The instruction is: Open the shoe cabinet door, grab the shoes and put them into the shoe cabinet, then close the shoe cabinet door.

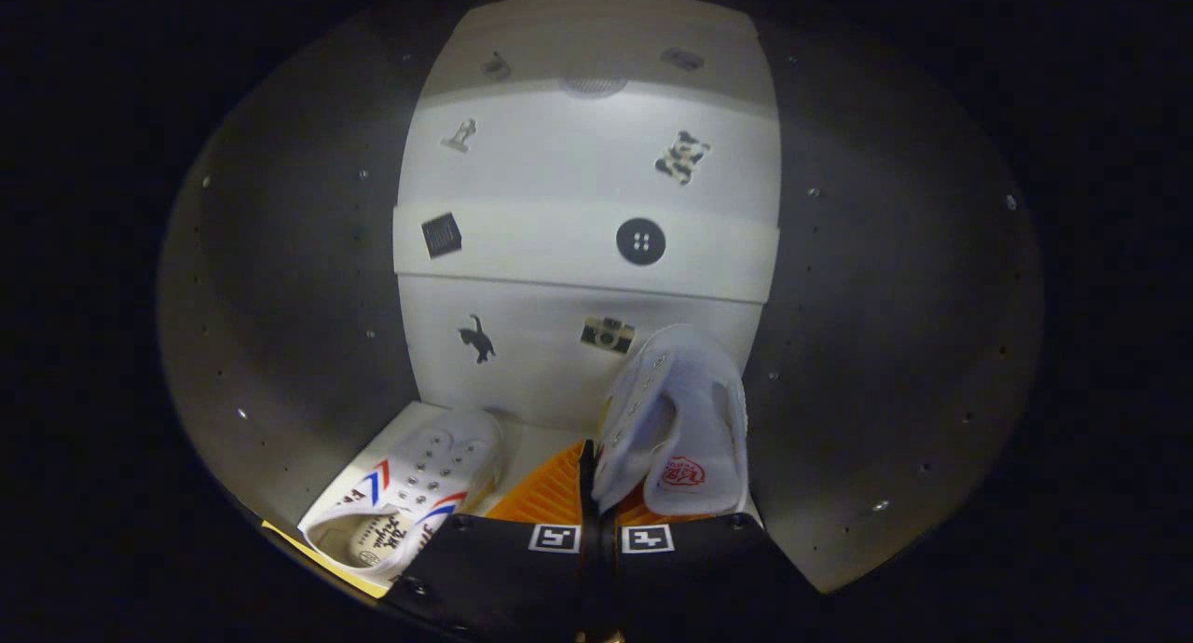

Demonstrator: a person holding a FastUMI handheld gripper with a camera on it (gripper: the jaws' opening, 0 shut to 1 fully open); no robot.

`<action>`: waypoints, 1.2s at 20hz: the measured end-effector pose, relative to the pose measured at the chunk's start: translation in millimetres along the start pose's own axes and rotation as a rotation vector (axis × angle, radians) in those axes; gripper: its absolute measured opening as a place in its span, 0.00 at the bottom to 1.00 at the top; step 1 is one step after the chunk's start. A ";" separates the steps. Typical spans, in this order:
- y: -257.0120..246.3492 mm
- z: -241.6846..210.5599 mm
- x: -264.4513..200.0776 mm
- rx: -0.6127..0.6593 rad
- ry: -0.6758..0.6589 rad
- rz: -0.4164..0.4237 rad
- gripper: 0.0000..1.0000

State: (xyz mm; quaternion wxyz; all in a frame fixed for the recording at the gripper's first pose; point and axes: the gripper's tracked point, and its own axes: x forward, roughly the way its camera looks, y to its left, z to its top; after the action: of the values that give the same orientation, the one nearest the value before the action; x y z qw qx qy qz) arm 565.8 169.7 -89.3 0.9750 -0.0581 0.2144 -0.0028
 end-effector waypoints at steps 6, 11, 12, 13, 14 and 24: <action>2.0 -22.4 27.1 0.044 0.101 -0.003 0.09; 6.3 -26.1 13.6 -0.043 0.115 0.001 0.29; 12.3 -25.1 7.6 -0.038 0.112 0.024 0.41; 17.1 -21.1 -0.7 -0.024 0.096 0.034 0.52; 18.5 -13.1 -11.3 -0.010 0.068 0.037 0.64; 56.4 14.2 -199.8 0.000 -0.250 0.062 0.98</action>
State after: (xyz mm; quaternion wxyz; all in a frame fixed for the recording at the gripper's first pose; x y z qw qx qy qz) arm 389.2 233.4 0.5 0.9937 -0.0513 0.0930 0.0345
